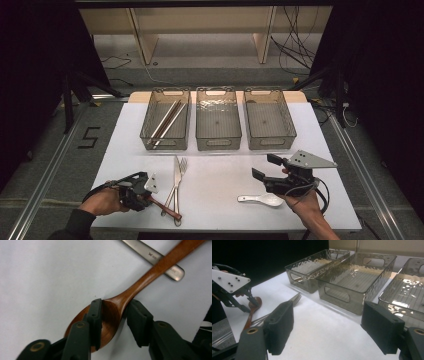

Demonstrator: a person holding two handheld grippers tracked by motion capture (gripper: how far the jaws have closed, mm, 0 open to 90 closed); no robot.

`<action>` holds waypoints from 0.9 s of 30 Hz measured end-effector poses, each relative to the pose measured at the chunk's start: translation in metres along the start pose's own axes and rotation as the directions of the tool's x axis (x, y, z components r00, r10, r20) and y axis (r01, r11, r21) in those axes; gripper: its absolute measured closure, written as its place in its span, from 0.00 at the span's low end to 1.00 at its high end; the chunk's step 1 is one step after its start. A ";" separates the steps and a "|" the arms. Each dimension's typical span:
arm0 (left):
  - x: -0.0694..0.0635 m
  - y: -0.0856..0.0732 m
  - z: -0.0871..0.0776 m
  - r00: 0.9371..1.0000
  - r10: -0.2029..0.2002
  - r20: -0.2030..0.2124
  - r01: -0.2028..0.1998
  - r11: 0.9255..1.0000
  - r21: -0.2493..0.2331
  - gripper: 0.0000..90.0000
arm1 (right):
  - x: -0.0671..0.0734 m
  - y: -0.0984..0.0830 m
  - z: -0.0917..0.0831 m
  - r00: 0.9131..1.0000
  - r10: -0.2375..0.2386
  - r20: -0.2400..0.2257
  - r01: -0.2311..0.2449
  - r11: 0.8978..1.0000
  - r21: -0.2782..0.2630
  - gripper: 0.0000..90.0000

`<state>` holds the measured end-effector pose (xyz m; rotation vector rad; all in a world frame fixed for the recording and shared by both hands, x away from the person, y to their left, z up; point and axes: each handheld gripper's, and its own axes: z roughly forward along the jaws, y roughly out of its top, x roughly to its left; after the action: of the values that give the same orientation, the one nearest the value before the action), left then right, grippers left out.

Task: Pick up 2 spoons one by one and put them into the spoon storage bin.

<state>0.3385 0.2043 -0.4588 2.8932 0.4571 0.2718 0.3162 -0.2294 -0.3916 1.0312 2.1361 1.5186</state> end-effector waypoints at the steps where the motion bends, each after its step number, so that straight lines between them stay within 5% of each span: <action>1: 0.000 0.000 0.001 1.000 -0.015 -0.002 0.015 1.000 -0.009 0.73 | 0.000 0.000 0.000 1.000 0.000 -0.001 0.000 1.000 0.000 0.30; 5: -0.001 0.002 0.001 1.000 0.000 -0.012 0.000 1.000 -0.011 0.73 | 0.000 0.000 0.000 1.000 0.000 0.000 0.000 1.000 0.001 0.30; 9: -0.005 0.007 0.001 0.998 0.057 -0.031 -0.058 0.998 -0.004 0.66 | 0.000 0.000 0.000 1.000 -0.001 -0.001 0.001 1.000 0.001 0.30; 17: -0.007 0.017 0.002 0.991 0.131 -0.022 -0.132 0.991 -0.036 0.66 | 0.000 0.000 0.001 1.000 -0.003 -0.001 0.003 1.000 0.002 0.30; 27: -0.004 0.021 0.005 0.992 0.126 -0.011 -0.127 0.991 -0.031 0.81 | 0.000 0.000 0.001 1.000 -0.002 -0.001 0.002 1.000 0.005 0.30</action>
<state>0.3415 0.1827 -0.4597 2.8955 0.2687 0.3093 0.3167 -0.2290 -0.3922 1.0303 2.1424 1.5142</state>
